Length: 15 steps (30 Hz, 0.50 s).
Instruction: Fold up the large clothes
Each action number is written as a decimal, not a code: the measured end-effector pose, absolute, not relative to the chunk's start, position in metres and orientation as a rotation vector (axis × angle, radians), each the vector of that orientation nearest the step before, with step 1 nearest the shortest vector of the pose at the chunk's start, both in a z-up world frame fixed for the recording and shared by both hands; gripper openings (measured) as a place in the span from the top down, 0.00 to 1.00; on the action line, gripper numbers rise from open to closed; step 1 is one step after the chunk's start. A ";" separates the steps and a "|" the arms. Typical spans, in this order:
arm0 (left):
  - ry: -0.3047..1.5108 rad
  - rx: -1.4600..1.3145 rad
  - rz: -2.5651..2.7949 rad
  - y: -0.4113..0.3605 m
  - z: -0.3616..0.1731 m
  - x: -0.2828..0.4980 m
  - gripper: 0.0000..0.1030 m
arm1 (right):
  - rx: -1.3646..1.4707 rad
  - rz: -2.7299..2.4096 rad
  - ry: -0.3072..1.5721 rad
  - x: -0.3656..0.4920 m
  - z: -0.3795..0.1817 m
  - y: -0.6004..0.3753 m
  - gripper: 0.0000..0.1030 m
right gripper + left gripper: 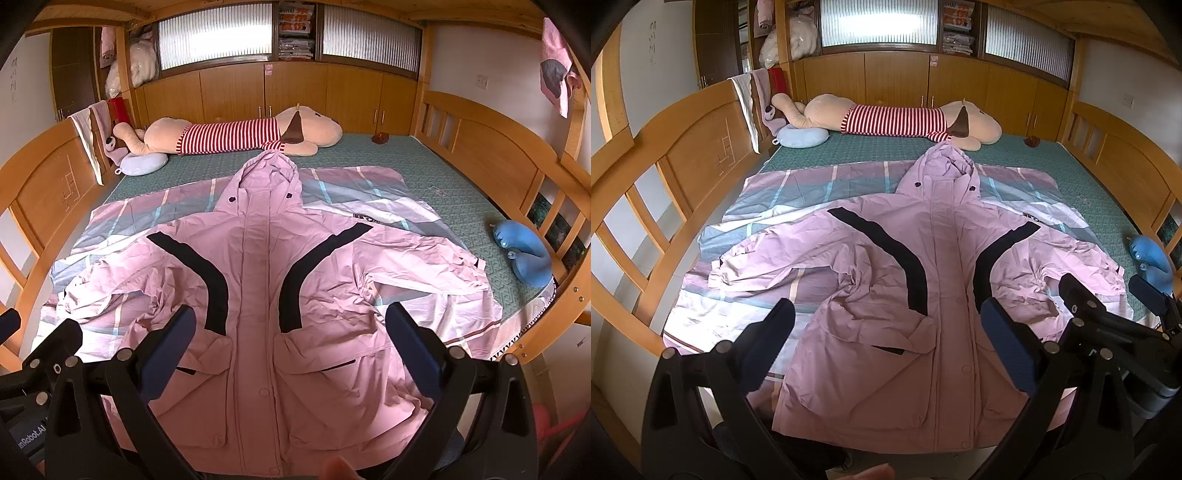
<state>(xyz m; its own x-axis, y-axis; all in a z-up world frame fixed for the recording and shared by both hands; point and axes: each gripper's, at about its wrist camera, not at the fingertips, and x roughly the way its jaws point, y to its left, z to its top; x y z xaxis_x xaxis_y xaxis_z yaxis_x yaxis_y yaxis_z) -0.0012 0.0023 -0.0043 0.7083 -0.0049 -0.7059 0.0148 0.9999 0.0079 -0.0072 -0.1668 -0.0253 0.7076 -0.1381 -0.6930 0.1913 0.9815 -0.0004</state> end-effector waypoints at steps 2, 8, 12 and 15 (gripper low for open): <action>0.785 0.014 -0.011 0.003 -0.010 -0.002 0.02 | 0.071 -0.185 0.765 -0.007 -0.025 -0.169 0.01; 0.789 0.015 -0.011 0.004 -0.010 -0.002 0.02 | 0.074 -0.185 0.771 -0.005 -0.030 -0.162 0.01; 0.792 0.014 -0.012 0.007 -0.017 0.000 0.02 | 0.073 -0.185 0.773 -0.005 -0.028 -0.159 0.01; 0.793 0.016 -0.011 0.008 -0.018 0.000 0.02 | 0.075 -0.181 0.776 -0.005 -0.040 -0.169 0.01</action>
<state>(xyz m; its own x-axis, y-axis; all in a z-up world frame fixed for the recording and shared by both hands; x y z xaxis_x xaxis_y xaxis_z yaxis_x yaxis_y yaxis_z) 0.0001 0.0081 -0.0178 0.7013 -0.0039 -0.7128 0.0156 0.9998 0.0099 -0.0045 -0.1694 -0.0403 0.6989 -0.1351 -0.7023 0.1901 0.9818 0.0004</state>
